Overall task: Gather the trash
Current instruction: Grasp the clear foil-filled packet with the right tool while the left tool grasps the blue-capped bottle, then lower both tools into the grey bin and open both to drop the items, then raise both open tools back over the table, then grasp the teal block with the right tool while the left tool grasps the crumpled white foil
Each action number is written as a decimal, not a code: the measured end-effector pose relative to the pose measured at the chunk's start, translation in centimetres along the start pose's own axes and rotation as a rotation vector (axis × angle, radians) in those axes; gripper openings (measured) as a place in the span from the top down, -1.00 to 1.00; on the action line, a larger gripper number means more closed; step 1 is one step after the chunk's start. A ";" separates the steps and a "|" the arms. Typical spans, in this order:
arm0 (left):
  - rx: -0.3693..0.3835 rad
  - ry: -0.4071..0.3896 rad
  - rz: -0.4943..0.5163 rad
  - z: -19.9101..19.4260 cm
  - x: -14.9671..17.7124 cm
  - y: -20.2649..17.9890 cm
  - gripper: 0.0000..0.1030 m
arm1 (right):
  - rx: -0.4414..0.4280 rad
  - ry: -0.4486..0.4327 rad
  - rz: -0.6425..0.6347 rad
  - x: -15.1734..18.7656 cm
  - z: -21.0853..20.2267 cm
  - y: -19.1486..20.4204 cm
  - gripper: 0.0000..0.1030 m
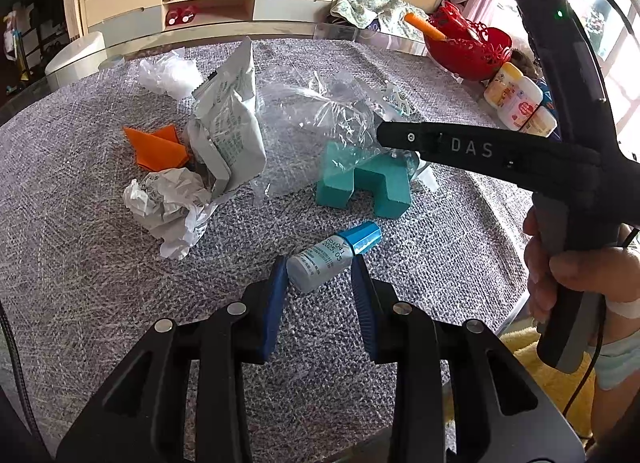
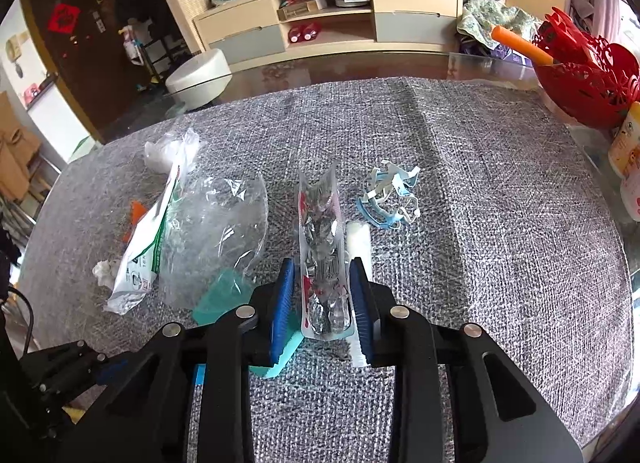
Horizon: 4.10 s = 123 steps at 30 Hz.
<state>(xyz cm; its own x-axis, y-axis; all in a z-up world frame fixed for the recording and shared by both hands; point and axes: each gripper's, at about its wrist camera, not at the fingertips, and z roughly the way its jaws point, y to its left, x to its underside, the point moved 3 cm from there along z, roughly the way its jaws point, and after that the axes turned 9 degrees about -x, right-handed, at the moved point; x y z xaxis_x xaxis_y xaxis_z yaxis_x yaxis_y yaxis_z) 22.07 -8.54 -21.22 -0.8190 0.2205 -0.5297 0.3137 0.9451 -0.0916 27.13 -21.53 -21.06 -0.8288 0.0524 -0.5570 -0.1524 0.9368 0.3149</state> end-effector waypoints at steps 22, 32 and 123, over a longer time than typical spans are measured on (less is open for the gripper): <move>-0.023 -0.087 -0.017 -10.0 5.7 -1.2 0.64 | -0.085 -0.107 -0.033 6.5 -11.9 4.6 0.45; -0.058 -0.090 -0.017 -14.3 12.1 -2.0 0.64 | -0.127 -0.044 -0.072 13.7 -14.2 7.6 0.45; -0.090 -0.001 -0.082 -0.6 -0.6 5.8 0.15 | -0.047 0.013 0.051 4.0 0.3 2.6 0.32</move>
<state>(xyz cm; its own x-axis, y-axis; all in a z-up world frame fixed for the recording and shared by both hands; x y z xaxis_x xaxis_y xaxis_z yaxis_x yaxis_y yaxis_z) 24.10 -3.05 -20.96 -0.8395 0.1415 -0.5246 0.2015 0.9777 -0.0588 23.57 -18.74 -22.69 -0.8430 0.0950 -0.5295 -0.1346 0.9157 0.3786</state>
